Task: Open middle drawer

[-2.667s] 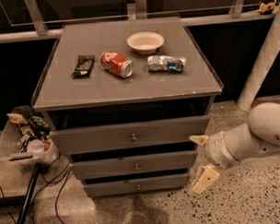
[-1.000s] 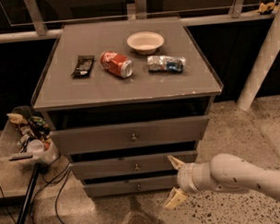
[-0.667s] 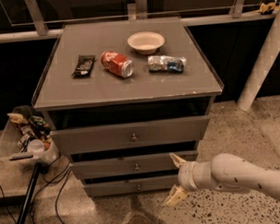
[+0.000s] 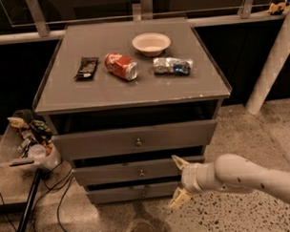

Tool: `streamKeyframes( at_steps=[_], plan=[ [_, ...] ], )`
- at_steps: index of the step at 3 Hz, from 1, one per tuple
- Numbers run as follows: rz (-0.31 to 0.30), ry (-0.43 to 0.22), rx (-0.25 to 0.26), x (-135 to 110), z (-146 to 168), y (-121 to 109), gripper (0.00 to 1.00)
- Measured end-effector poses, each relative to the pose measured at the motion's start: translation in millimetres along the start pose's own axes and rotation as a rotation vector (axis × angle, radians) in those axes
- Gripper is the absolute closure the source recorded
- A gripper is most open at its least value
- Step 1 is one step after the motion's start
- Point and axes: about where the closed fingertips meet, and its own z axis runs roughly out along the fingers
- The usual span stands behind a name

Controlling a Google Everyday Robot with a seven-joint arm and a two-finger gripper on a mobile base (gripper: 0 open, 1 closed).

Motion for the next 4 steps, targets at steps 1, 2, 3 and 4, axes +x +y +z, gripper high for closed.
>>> streamKeyframes(
  at_steps=[1, 2, 3, 4],
  plan=[
    [-0.053, -0.044, -0.014, 7.8, 11.1, -21.3, 0.00],
    [-0.068, -0.076, -0.025, 25.2, 16.6, -42.6, 0.00],
    [-0.017, -0.072, -0.019, 68.5, 14.8, -53.2, 0.00],
    [-0.017, -0.072, -0.019, 68.4, 14.9, -53.2, 0.00]
  ],
)
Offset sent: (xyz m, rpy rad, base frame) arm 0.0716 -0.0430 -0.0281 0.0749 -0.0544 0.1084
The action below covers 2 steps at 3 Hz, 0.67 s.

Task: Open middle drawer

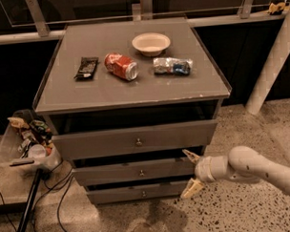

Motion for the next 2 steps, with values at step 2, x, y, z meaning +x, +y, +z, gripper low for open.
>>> streamKeyframes(
  at_steps=[2],
  plan=[
    [-0.011, -0.018, -0.052, -5.8, 23.9, 1.3, 0.00]
  ],
)
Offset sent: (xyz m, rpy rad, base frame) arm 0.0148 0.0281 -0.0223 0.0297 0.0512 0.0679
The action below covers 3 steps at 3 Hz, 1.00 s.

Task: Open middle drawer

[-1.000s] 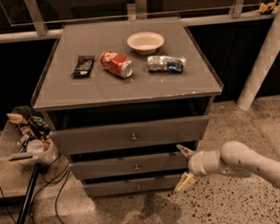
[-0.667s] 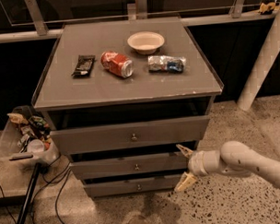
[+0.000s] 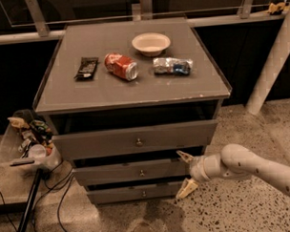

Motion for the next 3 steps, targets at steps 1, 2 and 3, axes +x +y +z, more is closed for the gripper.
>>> streamKeyframes(
  at_steps=[1, 2, 3],
  plan=[
    [0.033, -0.023, -0.016, 6.0, 15.9, -4.6, 0.00],
    [0.087, -0.072, -0.017, 15.2, 26.7, -11.2, 0.00],
    [0.122, -0.116, -0.013, 18.2, 35.2, -18.3, 0.00]
  ],
)
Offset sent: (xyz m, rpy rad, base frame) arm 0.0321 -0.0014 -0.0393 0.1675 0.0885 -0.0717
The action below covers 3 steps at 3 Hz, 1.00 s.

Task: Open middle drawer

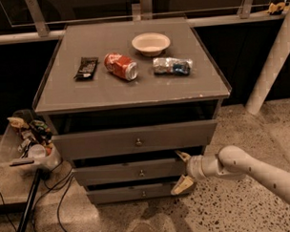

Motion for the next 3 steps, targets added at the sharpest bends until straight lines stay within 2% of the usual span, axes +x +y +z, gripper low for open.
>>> streamKeyframes(
  at_steps=[1, 2, 3],
  plan=[
    [-0.008, 0.014, -0.028, -4.0, 29.3, -10.5, 0.00],
    [-0.008, 0.014, -0.029, -4.4, 30.0, -10.4, 0.00],
    [-0.008, 0.014, -0.029, -4.4, 30.0, -10.4, 0.19]
  ],
)
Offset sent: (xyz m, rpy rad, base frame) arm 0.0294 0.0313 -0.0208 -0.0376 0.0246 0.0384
